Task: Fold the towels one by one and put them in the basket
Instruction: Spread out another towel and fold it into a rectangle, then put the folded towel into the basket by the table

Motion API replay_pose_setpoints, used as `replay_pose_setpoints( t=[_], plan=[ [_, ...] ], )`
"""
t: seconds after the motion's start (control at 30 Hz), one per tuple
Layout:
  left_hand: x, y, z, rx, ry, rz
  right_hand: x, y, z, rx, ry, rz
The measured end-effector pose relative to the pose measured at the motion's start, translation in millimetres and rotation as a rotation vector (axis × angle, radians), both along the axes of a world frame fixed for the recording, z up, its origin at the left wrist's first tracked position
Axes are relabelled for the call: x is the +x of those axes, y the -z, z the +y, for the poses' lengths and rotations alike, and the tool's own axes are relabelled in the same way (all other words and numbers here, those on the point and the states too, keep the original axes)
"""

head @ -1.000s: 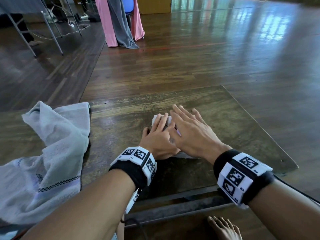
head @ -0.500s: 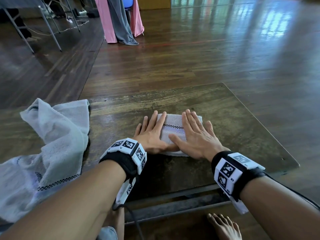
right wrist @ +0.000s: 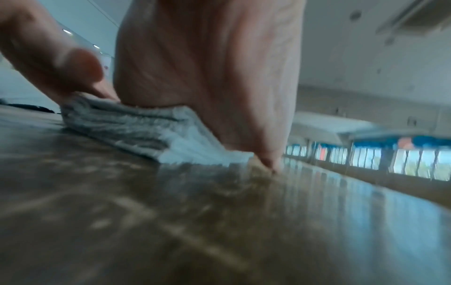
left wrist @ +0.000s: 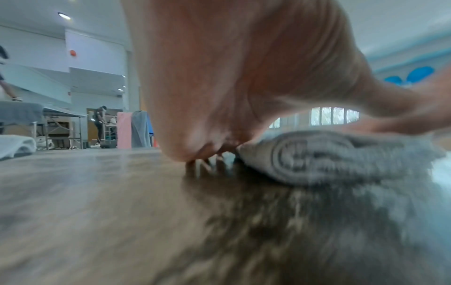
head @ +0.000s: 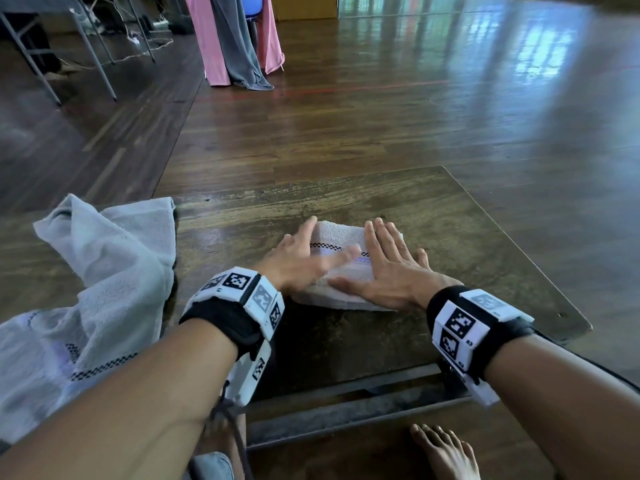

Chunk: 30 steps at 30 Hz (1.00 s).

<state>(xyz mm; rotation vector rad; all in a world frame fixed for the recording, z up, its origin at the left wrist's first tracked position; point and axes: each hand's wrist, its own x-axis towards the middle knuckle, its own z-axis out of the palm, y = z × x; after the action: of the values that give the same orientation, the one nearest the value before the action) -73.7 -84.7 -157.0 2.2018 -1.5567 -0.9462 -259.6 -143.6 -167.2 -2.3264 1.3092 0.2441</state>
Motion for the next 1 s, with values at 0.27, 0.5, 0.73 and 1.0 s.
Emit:
replay_pose_setpoints(
  t=[0.27,0.5,0.73,1.0],
  plan=[
    [-24.0,-6.9,-6.4,-0.232,-0.269,-0.284,-0.4,-6.9,6.2,0.026,0.005,-0.025],
    [-9.5,-81.8,27.3,-0.363,-0.259,0.420,0.3,-41.8,18.5,0.136,0.466,-0.348],
    [40.4,-161.3,111.7,-0.464,-0.243,0.552,71.0,-111.9,75.4,0.653,0.556,-1.085],
    [138.6,-183.6,267.6,-0.736,-0.661,0.550,202.3,-181.3,186.9,0.450,0.218,-1.100]
  ],
)
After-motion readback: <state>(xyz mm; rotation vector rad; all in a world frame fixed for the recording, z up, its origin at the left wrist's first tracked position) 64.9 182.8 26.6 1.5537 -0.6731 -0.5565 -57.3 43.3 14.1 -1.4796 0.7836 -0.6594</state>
